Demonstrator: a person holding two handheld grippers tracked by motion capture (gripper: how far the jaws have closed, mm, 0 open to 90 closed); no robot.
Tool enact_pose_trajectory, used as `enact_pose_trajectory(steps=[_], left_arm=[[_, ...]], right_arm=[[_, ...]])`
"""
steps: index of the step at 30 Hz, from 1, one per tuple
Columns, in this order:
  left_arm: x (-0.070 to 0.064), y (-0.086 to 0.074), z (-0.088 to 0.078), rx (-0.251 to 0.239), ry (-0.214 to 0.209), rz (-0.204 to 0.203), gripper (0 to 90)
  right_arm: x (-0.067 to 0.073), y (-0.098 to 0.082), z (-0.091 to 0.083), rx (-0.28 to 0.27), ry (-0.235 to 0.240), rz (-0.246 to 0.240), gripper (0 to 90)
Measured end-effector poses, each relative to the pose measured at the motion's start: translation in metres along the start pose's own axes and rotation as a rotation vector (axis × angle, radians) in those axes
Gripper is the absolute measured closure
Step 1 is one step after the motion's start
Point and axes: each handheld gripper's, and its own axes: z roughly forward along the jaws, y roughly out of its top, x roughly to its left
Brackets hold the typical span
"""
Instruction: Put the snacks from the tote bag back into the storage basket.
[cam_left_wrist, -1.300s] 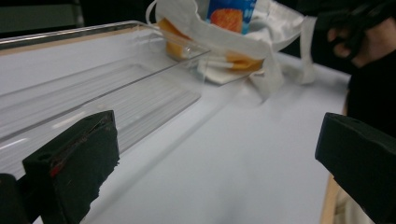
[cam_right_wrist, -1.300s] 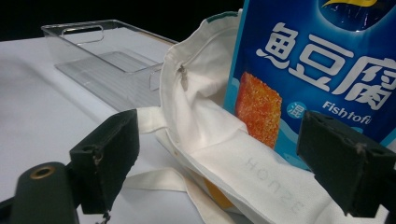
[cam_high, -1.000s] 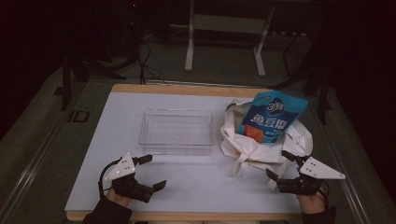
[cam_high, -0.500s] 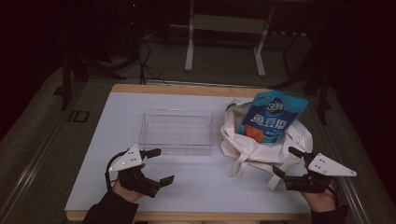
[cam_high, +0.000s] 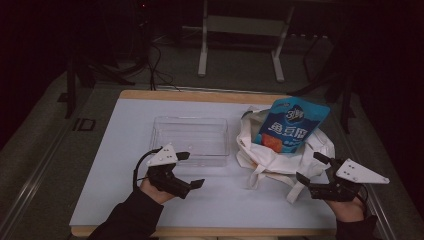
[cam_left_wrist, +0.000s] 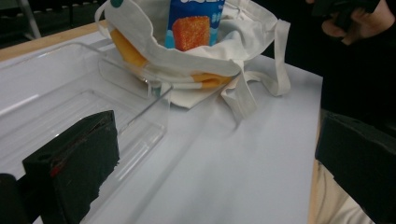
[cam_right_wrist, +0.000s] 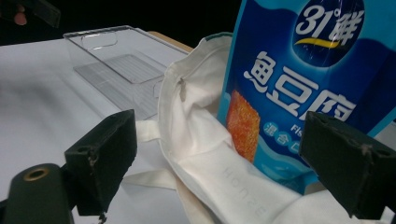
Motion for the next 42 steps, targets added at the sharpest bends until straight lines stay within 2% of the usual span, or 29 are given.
enact_pose_trajectory(steps=[4, 8, 12, 17, 24, 26, 30, 31, 35, 36, 42], left_arm=[[0.001, 0.011, 0.011, -0.019, -0.009, 0.020, 0.0], [0.003, 0.022, 0.021, -0.023, -0.038, 0.033, 0.0], [0.005, 0.032, 0.030, -0.026, -0.043, 0.047, 0.0], [0.007, 0.045, 0.043, -0.007, -0.055, 0.076, 0.0], [0.008, 0.067, 0.060, -0.031, -0.074, 0.100, 0.0], [0.006, 0.072, 0.065, -0.047, -0.074, 0.117, 0.0], [0.006, 0.081, 0.077, -0.034, -0.091, 0.145, 0.0], [0.006, 0.084, 0.081, -0.027, -0.083, 0.149, 0.0], [0.012, 0.093, 0.089, -0.043, -0.100, 0.147, 0.0], [0.014, 0.095, 0.092, -0.051, -0.109, 0.135, 0.0], [0.022, 0.102, 0.118, -0.016, -0.107, 0.130, 0.0]], right_arm=[[-0.002, 0.004, 0.000, -0.012, 0.008, 0.000, 11.6], [-0.005, 0.008, 0.001, -0.016, 0.018, -0.005, 11.6], [-0.006, 0.010, 0.002, -0.014, 0.022, -0.011, 11.6], [-0.010, 0.012, 0.003, -0.007, 0.023, -0.014, 13.2], [-0.017, 0.013, 0.003, -0.016, 0.024, -0.006, 13.4], [-0.019, 0.013, 0.003, -0.018, 0.030, -0.008, 13.4], [-0.020, 0.013, 0.006, -0.010, 0.027, -0.006, 13.4], [-0.020, 0.013, 0.006, -0.008, 0.026, -0.007, 13.4], [-0.024, 0.012, 0.007, 0.001, 0.015, -0.008, 13.5], [-0.025, 0.012, 0.007, 0.004, 0.012, -0.006, 13.6], [-0.035, 0.012, 0.011, 0.022, -0.010, -0.008, 13.8]])
